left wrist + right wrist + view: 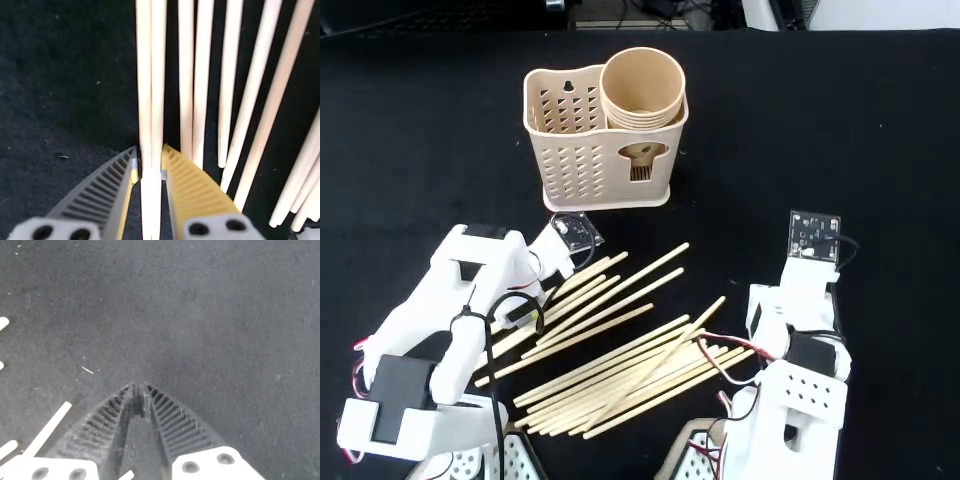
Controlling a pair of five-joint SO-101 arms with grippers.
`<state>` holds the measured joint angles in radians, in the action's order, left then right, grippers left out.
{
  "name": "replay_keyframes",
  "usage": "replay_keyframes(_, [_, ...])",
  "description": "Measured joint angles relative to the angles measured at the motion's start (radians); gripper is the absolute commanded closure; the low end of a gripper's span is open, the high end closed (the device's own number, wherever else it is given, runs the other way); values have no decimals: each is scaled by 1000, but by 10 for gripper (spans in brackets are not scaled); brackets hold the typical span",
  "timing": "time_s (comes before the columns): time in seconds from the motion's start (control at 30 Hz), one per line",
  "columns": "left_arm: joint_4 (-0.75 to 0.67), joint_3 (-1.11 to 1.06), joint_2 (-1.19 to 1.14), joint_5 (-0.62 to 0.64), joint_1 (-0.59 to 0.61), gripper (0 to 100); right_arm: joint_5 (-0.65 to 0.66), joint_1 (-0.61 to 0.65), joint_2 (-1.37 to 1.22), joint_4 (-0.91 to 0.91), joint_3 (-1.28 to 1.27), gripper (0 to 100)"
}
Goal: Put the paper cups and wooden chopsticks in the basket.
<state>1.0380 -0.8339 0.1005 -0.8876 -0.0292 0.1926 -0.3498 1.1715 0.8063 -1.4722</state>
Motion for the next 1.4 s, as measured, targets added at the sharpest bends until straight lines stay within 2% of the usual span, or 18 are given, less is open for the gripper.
replay_keyframes(0.23, [3, 0, 0, 0, 0, 970, 0, 0, 0, 0, 0, 983])
replay_keyframes(0.37, [54, 0, 58, 0, 0, 970, 0, 0, 0, 0, 0, 983])
replay_keyframes(0.53, [150, -52, 218, 2, 8, 970, 0, 0, 0, 0, 0, 983])
replay_keyframes(0.93, [269, -133, 647, 0, 8, 970, 0, 0, 0, 0, 0, 983])
replay_keyframes(1.4, [250, -25, 1321, 273, 8, 971, 0, 6, 0, -64, -38, 983])
